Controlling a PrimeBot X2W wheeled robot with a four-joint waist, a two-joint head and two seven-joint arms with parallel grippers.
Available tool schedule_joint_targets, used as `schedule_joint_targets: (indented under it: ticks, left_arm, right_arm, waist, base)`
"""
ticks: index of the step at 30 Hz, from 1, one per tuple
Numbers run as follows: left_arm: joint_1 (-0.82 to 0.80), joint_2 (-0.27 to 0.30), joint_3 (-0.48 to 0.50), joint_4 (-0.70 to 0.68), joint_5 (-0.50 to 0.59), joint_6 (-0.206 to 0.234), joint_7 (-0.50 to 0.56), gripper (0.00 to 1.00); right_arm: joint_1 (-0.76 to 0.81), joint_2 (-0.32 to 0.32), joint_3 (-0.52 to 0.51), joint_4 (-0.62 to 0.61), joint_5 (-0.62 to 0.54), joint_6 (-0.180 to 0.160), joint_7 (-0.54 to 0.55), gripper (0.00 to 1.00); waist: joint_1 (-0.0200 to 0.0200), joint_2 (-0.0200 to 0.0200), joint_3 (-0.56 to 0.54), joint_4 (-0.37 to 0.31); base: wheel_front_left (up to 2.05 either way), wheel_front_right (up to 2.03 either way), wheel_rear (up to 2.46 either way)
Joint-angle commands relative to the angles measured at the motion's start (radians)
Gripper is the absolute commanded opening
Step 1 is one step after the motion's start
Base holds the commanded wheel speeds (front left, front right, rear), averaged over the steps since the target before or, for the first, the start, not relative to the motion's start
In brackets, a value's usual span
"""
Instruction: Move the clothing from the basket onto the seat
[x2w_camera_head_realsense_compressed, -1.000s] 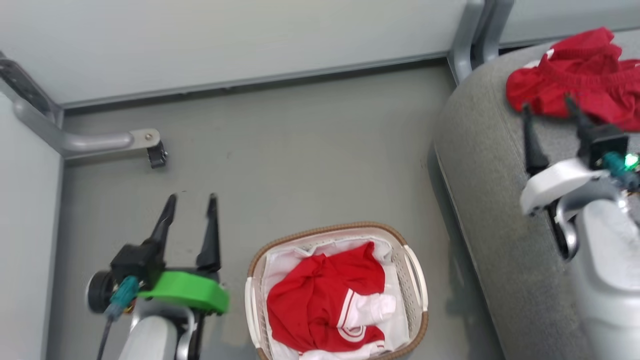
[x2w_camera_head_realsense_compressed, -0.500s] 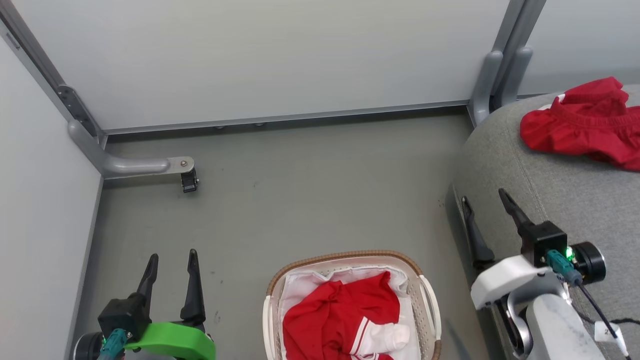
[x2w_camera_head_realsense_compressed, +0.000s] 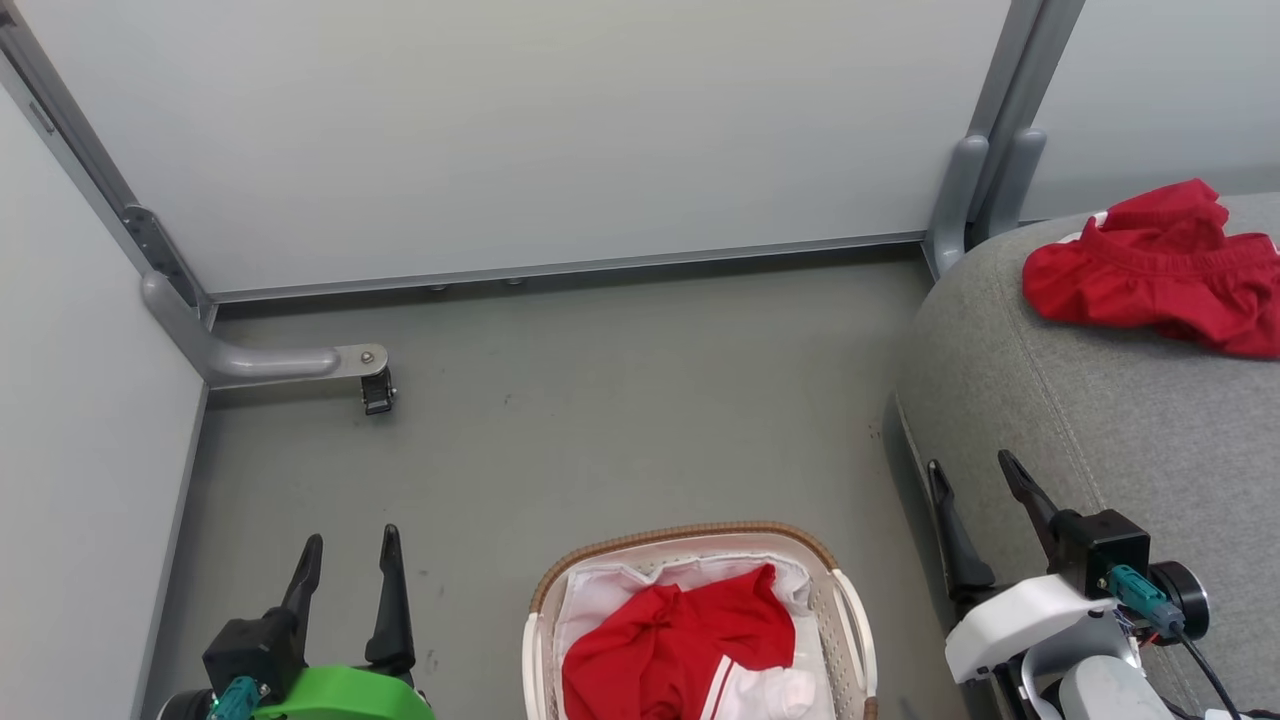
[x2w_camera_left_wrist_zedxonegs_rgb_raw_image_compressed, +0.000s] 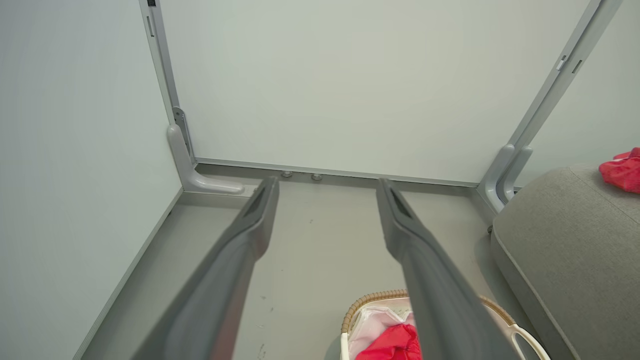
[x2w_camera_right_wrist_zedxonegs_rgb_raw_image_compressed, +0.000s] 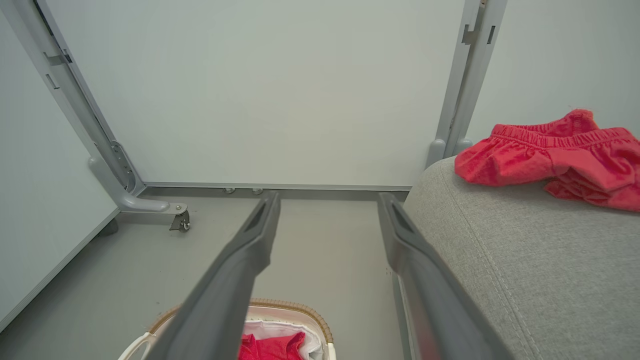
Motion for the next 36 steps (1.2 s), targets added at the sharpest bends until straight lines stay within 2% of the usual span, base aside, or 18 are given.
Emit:
schedule_joint_targets:
  ticks: [1,25,30,36]
  left_arm:
    - [0.008,0.000,-0.003,0.006,-0.009,-0.002,0.001,1.00]
    - [-0.004,0.000,-0.020,0.009,-0.015,-0.004,0.001,1.00]
    - [-0.044,0.000,-0.047,0.006,0.007,-0.010,0.001,1.00]
    - [-0.147,0.000,-0.135,0.052,0.054,-0.028,0.001,1.00]
  right_arm:
    - [0.002,-0.004,0.000,0.000,0.007,-0.001,-0.004,1.00]
    - [-0.012,-0.004,0.010,0.004,0.004,-0.001,-0.005,1.00]
    - [-0.039,-0.004,-0.010,-0.017,-0.004,-0.001,-0.005,1.00]
    - [-0.103,-0.004,-0.056,-0.064,-0.041,-0.001,-0.005,1.00]
  waist:
    - [0.0001,0.0105,-0.002,-0.001]
    - [0.0001,0.0105,0.007,0.002]
    - [0.0001,0.0105,0.056,-0.004]
    - [0.0001,0.0105,0.173,-0.019]
  base:
    - [0.00,0.00,0.00]
    - [0.00,0.00,0.00]
    - [0.00,0.00,0.00]
    - [0.00,0.00,0.00]
